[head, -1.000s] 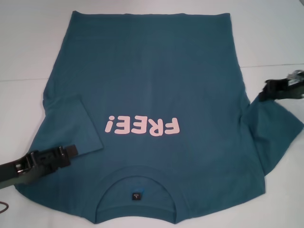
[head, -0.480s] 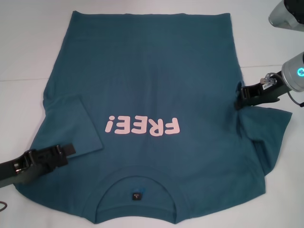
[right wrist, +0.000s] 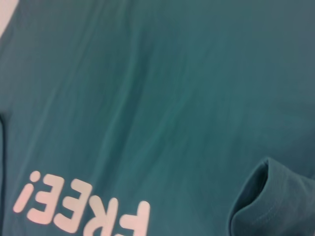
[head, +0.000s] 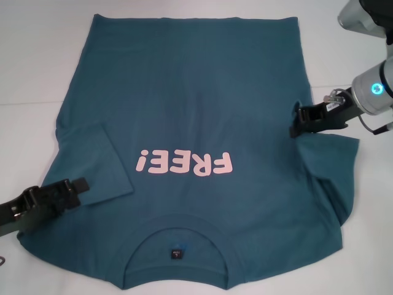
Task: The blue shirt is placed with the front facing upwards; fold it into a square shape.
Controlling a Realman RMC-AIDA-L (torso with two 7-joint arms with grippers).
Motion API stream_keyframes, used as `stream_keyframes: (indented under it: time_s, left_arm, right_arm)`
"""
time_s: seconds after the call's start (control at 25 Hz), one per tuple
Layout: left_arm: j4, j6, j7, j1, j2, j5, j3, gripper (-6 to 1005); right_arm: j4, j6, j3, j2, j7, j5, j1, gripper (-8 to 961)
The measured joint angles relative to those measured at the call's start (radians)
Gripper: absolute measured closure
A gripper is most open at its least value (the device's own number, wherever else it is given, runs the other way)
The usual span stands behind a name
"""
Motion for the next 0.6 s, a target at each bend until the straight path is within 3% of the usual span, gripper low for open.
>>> stream_keyframes:
  time_s: [0.6]
  left_arm:
    - [0.002,-0.015,-0.019,0.012,0.001,-0.003,-0.014,370]
  right_arm:
    - [-0.007,0.016,-0.131,0.043,0.100,-0.031,0.025,938]
